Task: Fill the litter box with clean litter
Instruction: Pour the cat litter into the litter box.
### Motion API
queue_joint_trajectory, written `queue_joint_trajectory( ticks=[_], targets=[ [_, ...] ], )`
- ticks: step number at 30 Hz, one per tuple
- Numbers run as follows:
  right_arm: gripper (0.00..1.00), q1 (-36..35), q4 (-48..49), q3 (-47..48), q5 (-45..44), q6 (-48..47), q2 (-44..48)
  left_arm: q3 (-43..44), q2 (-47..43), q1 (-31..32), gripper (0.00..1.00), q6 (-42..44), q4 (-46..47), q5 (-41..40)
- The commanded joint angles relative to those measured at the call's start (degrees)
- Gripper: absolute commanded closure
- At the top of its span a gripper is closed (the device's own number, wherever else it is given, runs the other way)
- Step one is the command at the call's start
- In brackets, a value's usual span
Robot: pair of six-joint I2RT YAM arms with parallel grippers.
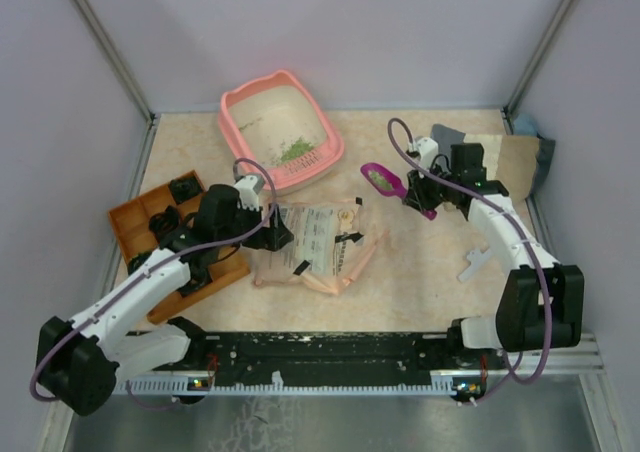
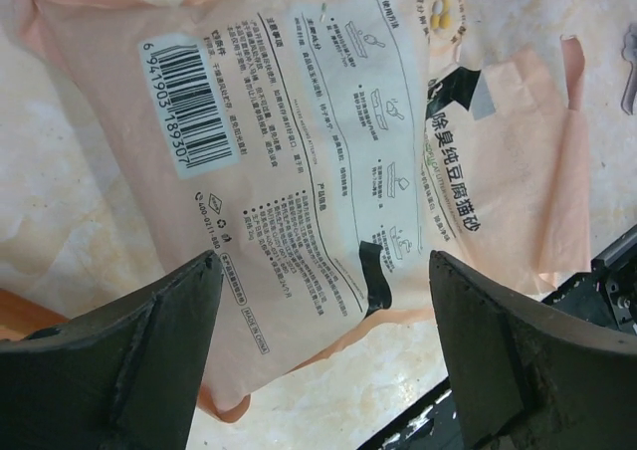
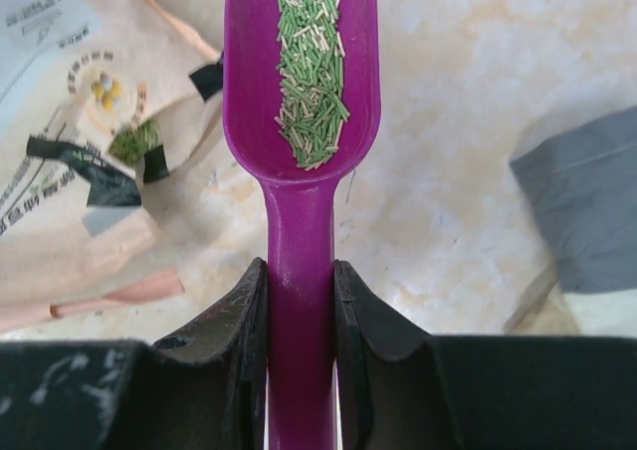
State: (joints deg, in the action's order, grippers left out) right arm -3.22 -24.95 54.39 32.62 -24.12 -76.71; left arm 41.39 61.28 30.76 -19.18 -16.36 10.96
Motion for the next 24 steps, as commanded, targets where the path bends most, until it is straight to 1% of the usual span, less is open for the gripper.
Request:
queue_joint_trajectory(
  ticks=[1, 5, 7, 10, 13, 18, 21, 24],
  targets=[
    [1.00, -4.8, 2.7, 7.2, -8.2, 3.5, -1.5, 2.2, -4.1, 0.0, 0.09, 3.9, -2.8, -0.4],
    [1.00, -9.9, 4.2, 10.9, -12.4, 3.8, -3.0, 2.2, -8.2, 0.0, 0.05, 5.9, -5.1, -1.3],
    [1.00, -12.2, 5.0, 12.9, -13.5, 3.8, -3.9, 1.8, -10.4, 0.0, 0.00, 7.1, -5.5, -1.2],
    [1.00, -14.9, 6.8, 15.4, -15.3, 3.3, -5.8, 1.1, -13.3, 0.1, 0.00, 8.7, -5.8, -0.9],
    [1.00, -17.5, 7.7, 18.4, -19.6, 1.7, -8.4, 0.1, -16.0, 0.1, 0.00, 9.6, -6.2, -1.6],
    [1.00, -20.5, 7.7, 24.1, -24.5, -3.5, -14.2, -2.8, -20.7, 0.1, 0.00, 10.2, -4.7, -3.4],
    [1.00, -22.1, 6.3, 28.5, -27.3, -7.2, -17.3, -3.0, -23.3, 0.0, 0.00, 9.8, -4.2, -4.2],
    [1.00, -23.9, 4.7, 33.0, -31.4, -11.3, -22.4, -3.0, -26.0, 0.0, 0.00, 9.8, -4.0, -6.8]
  ],
)
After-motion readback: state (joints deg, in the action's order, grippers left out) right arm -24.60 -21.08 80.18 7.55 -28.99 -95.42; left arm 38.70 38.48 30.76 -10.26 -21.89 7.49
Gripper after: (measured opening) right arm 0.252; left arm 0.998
